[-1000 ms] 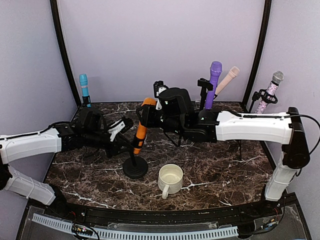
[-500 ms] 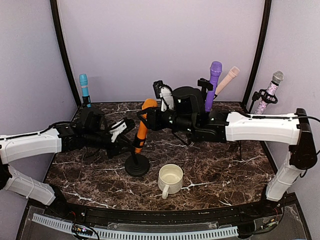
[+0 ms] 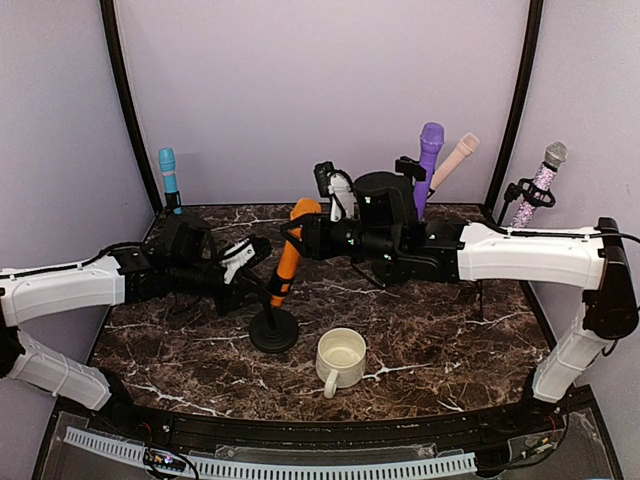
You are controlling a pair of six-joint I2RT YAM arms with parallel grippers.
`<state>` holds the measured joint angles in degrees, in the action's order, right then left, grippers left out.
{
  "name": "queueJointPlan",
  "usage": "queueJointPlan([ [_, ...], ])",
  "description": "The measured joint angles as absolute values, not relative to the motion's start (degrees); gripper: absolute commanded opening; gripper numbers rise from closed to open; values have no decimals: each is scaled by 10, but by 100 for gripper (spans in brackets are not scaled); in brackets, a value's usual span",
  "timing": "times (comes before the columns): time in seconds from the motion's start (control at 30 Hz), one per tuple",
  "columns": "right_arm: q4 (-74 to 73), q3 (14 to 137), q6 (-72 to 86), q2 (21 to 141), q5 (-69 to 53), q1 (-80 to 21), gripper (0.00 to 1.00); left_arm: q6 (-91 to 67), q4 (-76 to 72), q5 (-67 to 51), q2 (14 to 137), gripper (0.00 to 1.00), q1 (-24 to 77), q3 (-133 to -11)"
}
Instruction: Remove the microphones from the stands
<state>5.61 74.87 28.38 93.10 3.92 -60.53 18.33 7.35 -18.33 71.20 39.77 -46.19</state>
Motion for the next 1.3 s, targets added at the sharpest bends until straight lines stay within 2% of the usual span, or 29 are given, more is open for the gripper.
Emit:
queueJointPlan([
  [0.27,-42,818,351,953,186,-648,16,184,74,-184,719,0,400,-467],
  [0.53,-81,845,420,969,248,-654,15,183,71,-181,725,0,404,-470],
  [0.9,-78,845,410,969,253,-654,16,183,70,-178,733,0,407,-476],
  [1.3,-47,814,339,945,193,-651,17,191,69,-168,735,0,413,-480],
])
